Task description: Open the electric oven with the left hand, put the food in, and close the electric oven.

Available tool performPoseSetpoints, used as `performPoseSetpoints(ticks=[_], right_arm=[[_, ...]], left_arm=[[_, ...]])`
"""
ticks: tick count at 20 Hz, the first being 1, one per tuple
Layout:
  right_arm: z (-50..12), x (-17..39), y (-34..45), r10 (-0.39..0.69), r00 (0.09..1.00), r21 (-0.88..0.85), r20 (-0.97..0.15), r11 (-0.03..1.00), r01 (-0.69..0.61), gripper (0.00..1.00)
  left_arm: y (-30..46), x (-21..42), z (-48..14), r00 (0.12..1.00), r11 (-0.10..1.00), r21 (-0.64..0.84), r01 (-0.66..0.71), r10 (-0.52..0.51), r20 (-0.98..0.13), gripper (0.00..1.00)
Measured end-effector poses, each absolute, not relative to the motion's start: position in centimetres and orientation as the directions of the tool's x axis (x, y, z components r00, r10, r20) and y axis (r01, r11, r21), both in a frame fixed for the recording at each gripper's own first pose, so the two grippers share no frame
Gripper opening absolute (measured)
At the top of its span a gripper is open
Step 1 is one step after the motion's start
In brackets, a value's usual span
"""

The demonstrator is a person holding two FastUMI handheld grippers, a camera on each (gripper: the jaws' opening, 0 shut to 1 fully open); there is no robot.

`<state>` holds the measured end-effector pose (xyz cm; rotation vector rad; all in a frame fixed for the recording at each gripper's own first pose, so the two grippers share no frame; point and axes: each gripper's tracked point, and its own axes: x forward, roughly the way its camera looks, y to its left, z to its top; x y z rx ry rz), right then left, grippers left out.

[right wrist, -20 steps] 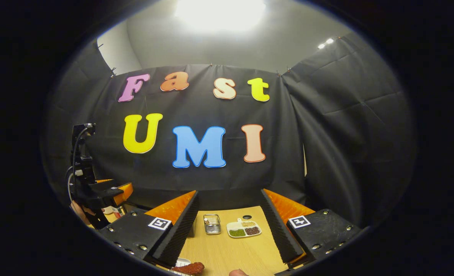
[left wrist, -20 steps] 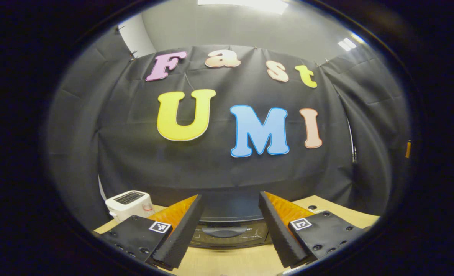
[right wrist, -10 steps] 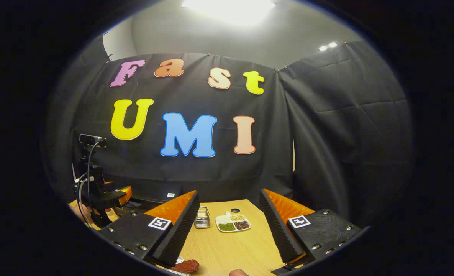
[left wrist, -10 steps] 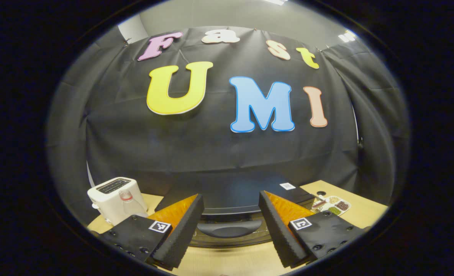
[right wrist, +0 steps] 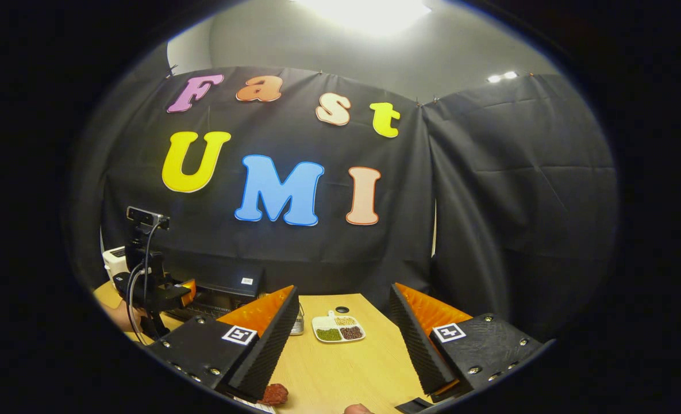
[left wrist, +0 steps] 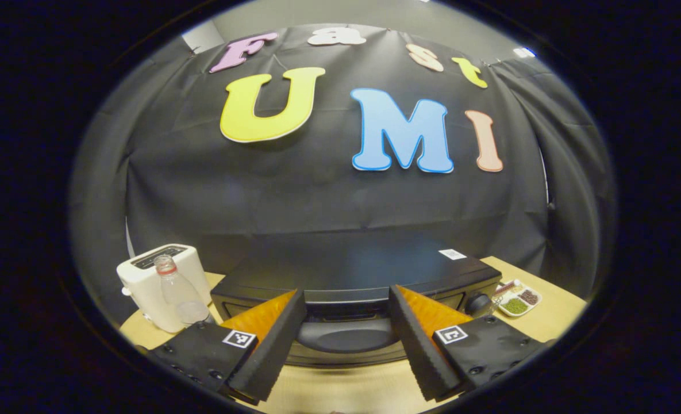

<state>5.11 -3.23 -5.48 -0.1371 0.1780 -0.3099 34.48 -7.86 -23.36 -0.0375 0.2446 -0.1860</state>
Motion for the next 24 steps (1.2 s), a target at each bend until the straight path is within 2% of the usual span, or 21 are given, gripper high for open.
performPoseSetpoints(ticks=[1,2,3,4,6,7,8,9,10,11,12,18,20,21,22,24], right_arm=[[-5.5,5.1,-3.3,-0.315,0.936,-0.161,-0.157,0.943,0.291,0.96],[-5.6,5.0,-3.4,-0.315,0.935,-0.16,-0.161,0.944,0.29,0.95],[-5.6,4.9,-3.5,-0.317,0.934,-0.161,-0.164,0.943,0.292,0.95],[-5.6,4.8,-3.6,-0.319,0.934,-0.163,-0.163,0.942,0.293,0.95],[-5.5,4.7,-3.8,-0.32,0.933,-0.166,-0.162,0.941,0.294,0.96],[-5.5,4.6,-3.8,-0.32,0.934,-0.167,-0.162,0.941,0.293,0.95],[-5.4,4.5,-3.9,-0.318,0.935,-0.168,-0.16,0.942,0.292,0.95],[-5.3,4.4,-3.9,-0.316,0.936,-0.167,-0.158,0.942,0.29,0.95],[-5.2,4.3,-4.0,-0.314,0.937,-0.166,-0.156,0.943,0.288,0.96],[-5.1,4.2,-4.1,-0.311,0.938,-0.163,-0.154,0.944,0.286,0.95],[-5.0,4.2,-4.1,-0.308,0.939,-0.16,-0.154,0.946,0.283,0.96],[-4.8,3.9,-4.1,-0.278,0.949,-0.153,-0.149,0.955,0.256,0.95],[-4.7,3.7,-4.2,-0.269,0.952,-0.148,-0.146,0.957,0.248,0.95],[-4.6,3.7,-4.1,-0.265,0.953,-0.145,-0.144,0.959,0.245,0.95],[-4.5,3.5,-4.1,-0.261,0.955,-0.144,-0.141,0.96,0.241,0.95],[-4.6,3.4,-4.2,-0.254,0.957,-0.144,-0.14,0.961,0.234,0.95]], left_arm=[[-7.9,34.3,-23.9,0.949,0.984,-0.048,0.169,-0.176,-0.262,1.0],[-7.8,34.4,-23.7,0.957,0.985,-0.031,0.168,-0.171,-0.234,0.92],[-7.9,34.7,-23.7,0.958,0.986,-0.019,0.167,-0.166,-0.235,0.93],[-7.7,34.2,-23.7,0.959,0.987,-0.016,0.16,-0.159,-0.235,1.0],[-7.8,34.2,-23.9,0.96,0.988,-0.026,0.151,-0.153,-0.234,0.97],[-7.7,34.1,-23.6,0.962,0.989,-0.029,0.148,-0.151,-0.229,1.0],[-7.8,34.0,-23.9,0.96,0.989,-0.029,0.146,-0.149,-0.236,0.97],[-7.8,33.7,-23.8,0.962,0.989,-0.027,0.146,-0.148,-0.231,1.0],[-7.7,33.1,-23.9,0.961,0.989,-0.026,0.144,-0.146,-0.237,0.97],[-7.6,32.7,-23.9,0.962,0.989,-0.025,0.142,-0.144,-0.233,1.0],[-7.6,32.0,-24.1,0.961,0.99,-0.023,0.14,-0.142,-0.239,0.97],[-7.4,29.1,-24.8,0.954,0.991,-0.02,0.133,-0.134,-0.267,1.0],[-7.4,28.2,-25.3,0.95,0.991,-0.019,0.134,-0.134,-0.282,0.91],[-7.3,27.9,-25.5,0.948,0.991,-0.022,0.132,-0.133,-0.288,0.91],[-7.4,27.4,-25.7,0.947,0.991,-0.026,0.13,-0.132,-0.294,1.0],[-7.3,26.6,-26.1,0.944,0.992,-0.028,0.125,-0.128,-0.303,0.98]])
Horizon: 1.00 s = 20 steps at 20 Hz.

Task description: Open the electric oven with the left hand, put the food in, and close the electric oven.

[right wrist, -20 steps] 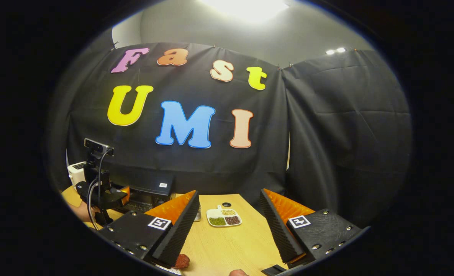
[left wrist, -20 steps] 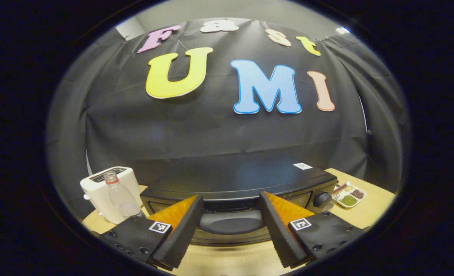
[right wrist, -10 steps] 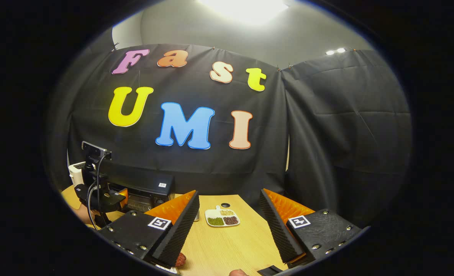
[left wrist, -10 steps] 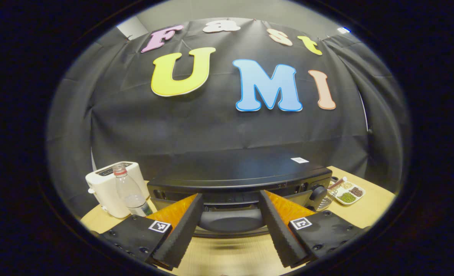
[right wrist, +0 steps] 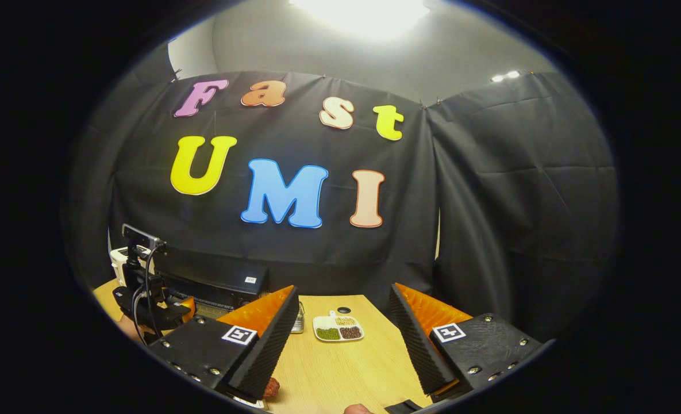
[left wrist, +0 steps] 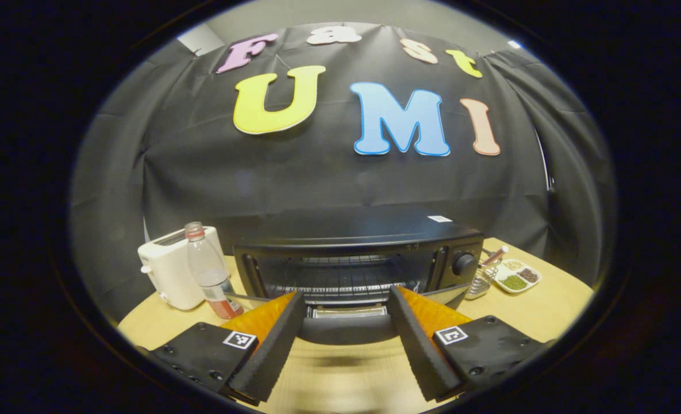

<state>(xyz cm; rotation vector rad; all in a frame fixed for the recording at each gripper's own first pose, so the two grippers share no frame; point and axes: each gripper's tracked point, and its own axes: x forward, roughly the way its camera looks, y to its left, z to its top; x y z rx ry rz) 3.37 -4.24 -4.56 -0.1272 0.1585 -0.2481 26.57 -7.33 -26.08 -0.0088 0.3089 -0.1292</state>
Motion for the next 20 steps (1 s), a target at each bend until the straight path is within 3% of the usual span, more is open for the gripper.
performPoseSetpoints(ticks=[20], right_arm=[[-6.8,1.7,-4.6,-0.214,0.956,-0.09,-0.201,0.976,0.2,0.95]], left_arm=[[-7.8,19.8,-33.3,0.871,0.989,0.011,0.144,-0.122,-0.477,1.0]])
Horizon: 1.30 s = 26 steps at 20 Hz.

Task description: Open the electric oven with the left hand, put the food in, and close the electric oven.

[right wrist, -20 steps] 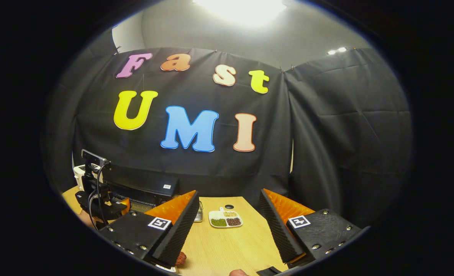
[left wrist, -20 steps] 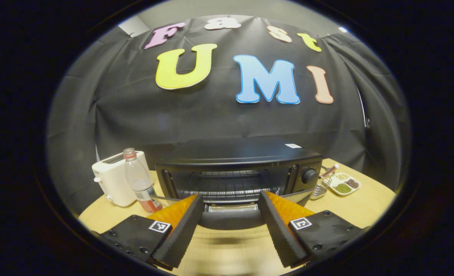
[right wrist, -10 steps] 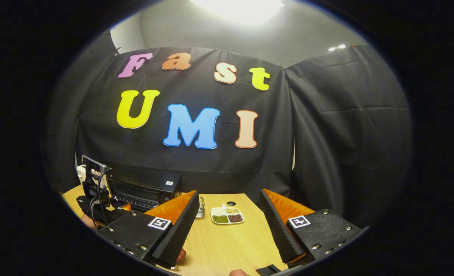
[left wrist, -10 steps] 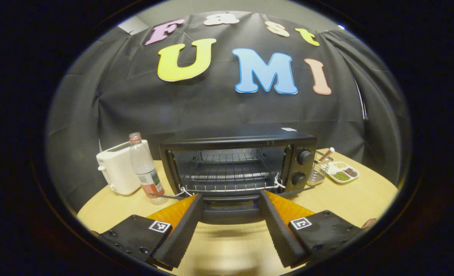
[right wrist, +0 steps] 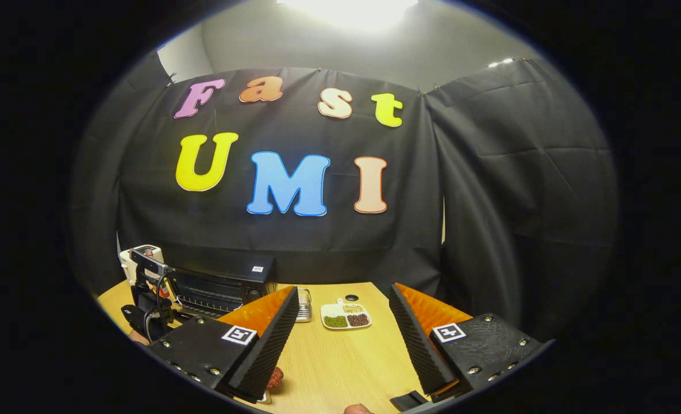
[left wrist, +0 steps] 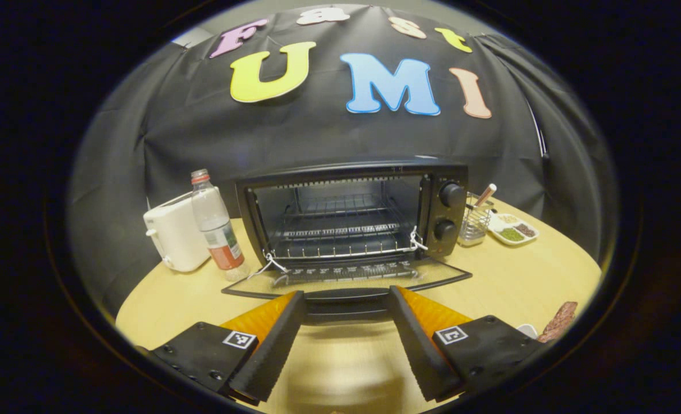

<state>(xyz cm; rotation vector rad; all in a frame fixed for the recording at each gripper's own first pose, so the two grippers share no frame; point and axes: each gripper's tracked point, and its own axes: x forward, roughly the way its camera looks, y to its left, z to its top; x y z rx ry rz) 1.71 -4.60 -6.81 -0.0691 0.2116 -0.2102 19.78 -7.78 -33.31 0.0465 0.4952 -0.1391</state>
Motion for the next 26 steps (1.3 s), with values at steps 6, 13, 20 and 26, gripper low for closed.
performPoseSetpoints(ticks=[6,13,20,26], right_arm=[[-7.2,1.7,-4.2,-0.182,0.958,-0.092,-0.221,0.982,0.165,0.95],[-8.9,2.8,-2.8,-0.097,0.96,-0.024,-0.264,0.995,0.093,0.96],[-14.3,4.4,-0.8,0.01,0.934,0.082,-0.357,0.996,0.021,0.96],[-20.9,4.2,0.6,0.097,0.859,0.174,-0.502,0.985,-0.01,0.96]], left_arm=[[-7.9,18.1,-36.6,0.826,0.99,-0.007,0.141,-0.121,-0.551,0.97],[-5.7,16.7,-32.1,0.867,0.994,-0.02,0.107,-0.103,-0.488,0.97],[-3.1,14.8,-20.3,0.948,0.996,-0.062,0.067,-0.084,-0.308,0.97],[0.1,10.3,-12.6,0.981,0.998,-0.056,0.024,-0.034,-0.192,1.0]])
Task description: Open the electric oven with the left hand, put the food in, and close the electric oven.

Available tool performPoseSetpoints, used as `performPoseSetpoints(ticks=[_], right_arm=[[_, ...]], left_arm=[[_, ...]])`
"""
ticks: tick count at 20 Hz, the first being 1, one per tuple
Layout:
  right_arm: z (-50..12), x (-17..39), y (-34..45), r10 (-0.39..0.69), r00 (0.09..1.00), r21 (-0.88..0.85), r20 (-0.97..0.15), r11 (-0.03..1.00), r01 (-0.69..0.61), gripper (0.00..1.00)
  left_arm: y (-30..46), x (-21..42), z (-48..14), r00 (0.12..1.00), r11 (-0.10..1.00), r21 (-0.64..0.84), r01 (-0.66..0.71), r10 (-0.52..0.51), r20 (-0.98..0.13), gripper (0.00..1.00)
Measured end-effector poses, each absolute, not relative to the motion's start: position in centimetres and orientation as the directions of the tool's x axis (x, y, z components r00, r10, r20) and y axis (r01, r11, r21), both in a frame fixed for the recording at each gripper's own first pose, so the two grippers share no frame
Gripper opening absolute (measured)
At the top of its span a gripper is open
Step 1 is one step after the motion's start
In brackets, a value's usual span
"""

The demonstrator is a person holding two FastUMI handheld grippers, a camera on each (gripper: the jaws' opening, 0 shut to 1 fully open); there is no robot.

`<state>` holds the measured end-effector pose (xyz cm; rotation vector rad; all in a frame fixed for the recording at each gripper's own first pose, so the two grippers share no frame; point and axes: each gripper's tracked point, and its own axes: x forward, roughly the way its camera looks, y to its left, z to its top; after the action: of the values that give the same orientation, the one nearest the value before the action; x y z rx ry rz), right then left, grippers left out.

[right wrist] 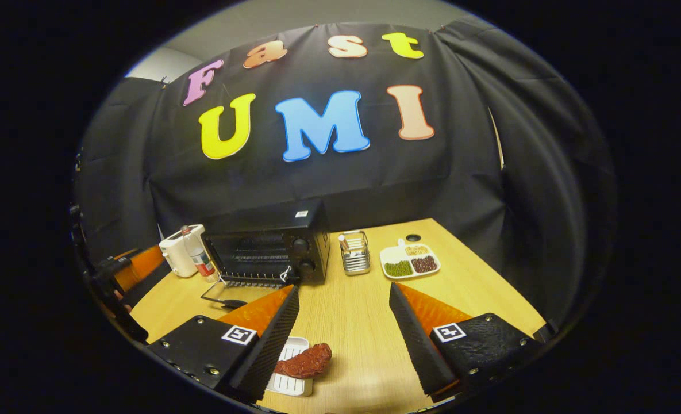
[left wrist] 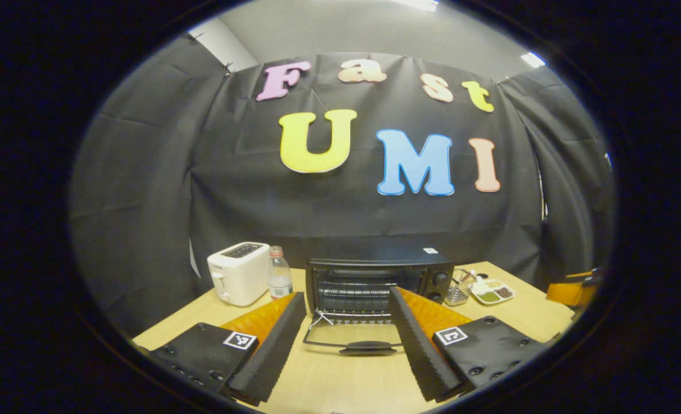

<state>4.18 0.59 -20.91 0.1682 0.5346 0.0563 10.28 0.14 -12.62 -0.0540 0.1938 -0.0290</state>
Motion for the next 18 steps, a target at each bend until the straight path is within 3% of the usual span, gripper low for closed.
performPoseSetpoints(ticks=[5,6,13,14,15,18], right_arm=[[-25.2,3.3,2.4,0.197,0.772,0.287,-0.605,0.958,-0.02,0.98],[-25.9,2.8,2.9,0.22,0.752,0.316,-0.621,0.949,-0.016,0.98],[-30.6,1.2,5.2,0.338,0.618,0.49,-0.71,0.867,0.089,0.97],[-31.1,1.2,5.3,0.348,0.603,0.506,-0.718,0.856,0.109,0.94],[-31.9,1.0,5.8,0.362,0.587,0.525,-0.724,0.841,0.128,0.85],[-32.7,0.2,6.4,0.411,0.535,0.576,-0.738,0.797,0.183,0.85]], left_arm=[[1.8,7.3,-8.5,0.99,0.999,-0.053,-0.004,-0.003,-0.144,0.97],[1.8,7.0,-8.2,0.99,0.999,-0.054,-0.004,-0.004,-0.14,0.9],[1.7,5.9,-6.1,0.994,0.999,-0.036,0.012,-0.016,-0.109,0.9],[1.8,5.8,-6.3,0.994,0.999,-0.036,0.011,-0.015,-0.109,0.9],[1.9,5.8,-6.3,0.994,0.999,-0.035,0.008,-0.012,-0.11,0.9],[2.9,5.9,-6.5,0.993,0.999,-0.041,-0.006,0.002,-0.114,0.9]])
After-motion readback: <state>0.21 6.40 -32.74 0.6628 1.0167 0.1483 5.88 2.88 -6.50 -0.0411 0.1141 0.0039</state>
